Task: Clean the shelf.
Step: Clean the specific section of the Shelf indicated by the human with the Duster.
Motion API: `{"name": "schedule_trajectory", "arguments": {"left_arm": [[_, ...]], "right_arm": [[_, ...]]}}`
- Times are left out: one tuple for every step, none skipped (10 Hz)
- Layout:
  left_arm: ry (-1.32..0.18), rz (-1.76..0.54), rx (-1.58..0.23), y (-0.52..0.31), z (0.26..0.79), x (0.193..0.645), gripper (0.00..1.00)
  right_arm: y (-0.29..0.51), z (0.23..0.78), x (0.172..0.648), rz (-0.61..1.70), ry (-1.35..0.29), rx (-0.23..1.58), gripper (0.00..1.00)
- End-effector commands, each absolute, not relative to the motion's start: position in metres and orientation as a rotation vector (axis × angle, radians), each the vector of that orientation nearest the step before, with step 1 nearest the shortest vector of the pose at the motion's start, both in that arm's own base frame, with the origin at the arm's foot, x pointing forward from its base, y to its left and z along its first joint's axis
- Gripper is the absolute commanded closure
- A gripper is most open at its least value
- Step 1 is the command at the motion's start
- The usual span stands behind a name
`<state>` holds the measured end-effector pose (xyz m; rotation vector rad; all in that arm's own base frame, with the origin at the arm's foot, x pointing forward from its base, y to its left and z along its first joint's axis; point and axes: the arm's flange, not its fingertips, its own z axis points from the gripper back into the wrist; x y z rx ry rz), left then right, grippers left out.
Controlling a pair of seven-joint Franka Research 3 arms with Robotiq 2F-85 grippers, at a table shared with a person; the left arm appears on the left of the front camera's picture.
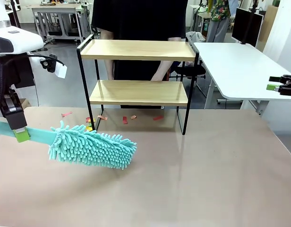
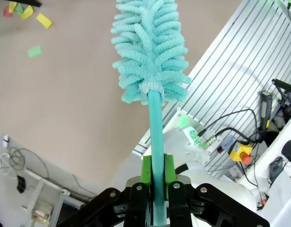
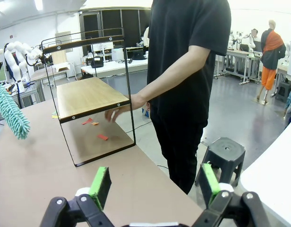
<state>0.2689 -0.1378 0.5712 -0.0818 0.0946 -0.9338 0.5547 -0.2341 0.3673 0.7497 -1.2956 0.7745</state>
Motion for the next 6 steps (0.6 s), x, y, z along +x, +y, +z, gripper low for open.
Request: {"name": "schedule_trajectory", "arguments": {"left_arm": [[0.081, -0.924, -0.095, -0.1370, 0.5712, 0.2677, 0.87], [0.081, -0.924, -0.095, -0.1370, 0.5712, 0.2677, 0.87], [0.081, -0.924, -0.095, -0.1370, 0.5712, 0.2677, 0.87], [0.081, -0.924, -0.095, -0.1370, 0.5712, 0.2677, 0.87], [0.081, -0.924, -0.095, -0.1370, 0.5712, 0.2677, 0.87], [0.081, -0.924, -0.095, -0.1370, 0.5712, 0.2677, 0.87]], "right_arm": [[-0.2323, 0.3707, 0.5554, 0.780, -1.300, 0.748, 0.00], [-0.2323, 0.3707, 0.5554, 0.780, -1.300, 0.748, 0.00], [-0.2323, 0.3707, 0.5554, 0.780, -1.300, 0.748, 0.00], [-0.2323, 0.3707, 0.5554, 0.780, -1.300, 0.748, 0.00], [-0.2323, 0.3707, 0.5554, 0.780, -1.300, 0.748, 0.00], [-0.2323, 0.3707, 0.5554, 0.780, -1.300, 0.748, 0.00]]}}
